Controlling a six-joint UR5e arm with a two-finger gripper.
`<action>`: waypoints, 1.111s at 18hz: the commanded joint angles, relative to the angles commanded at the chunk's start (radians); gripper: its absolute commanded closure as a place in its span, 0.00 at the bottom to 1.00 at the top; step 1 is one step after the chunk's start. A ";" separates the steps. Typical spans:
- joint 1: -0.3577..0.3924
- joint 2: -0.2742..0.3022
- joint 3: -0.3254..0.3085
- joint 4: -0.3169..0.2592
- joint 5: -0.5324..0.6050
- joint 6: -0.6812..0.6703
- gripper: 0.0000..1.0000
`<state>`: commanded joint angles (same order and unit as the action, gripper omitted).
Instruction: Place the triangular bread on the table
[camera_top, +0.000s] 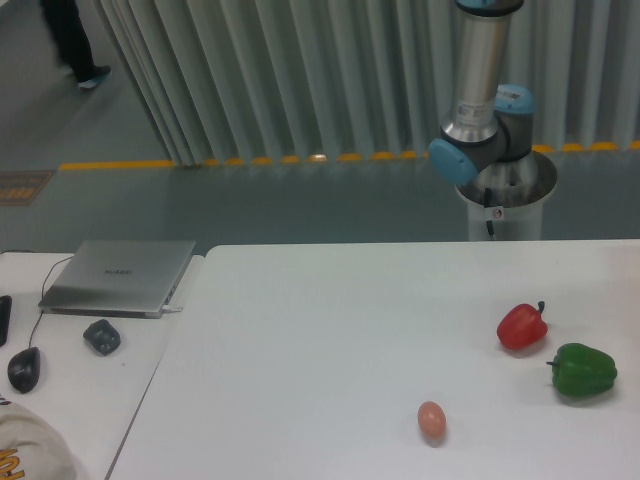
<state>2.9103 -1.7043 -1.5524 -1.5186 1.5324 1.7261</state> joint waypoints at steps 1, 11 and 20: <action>-0.034 -0.002 -0.002 0.003 0.000 -0.032 0.93; -0.197 -0.043 -0.092 0.069 0.000 -0.211 0.66; -0.276 -0.043 -0.121 0.171 0.037 -0.227 0.00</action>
<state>2.6340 -1.7472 -1.6736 -1.3472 1.5691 1.4988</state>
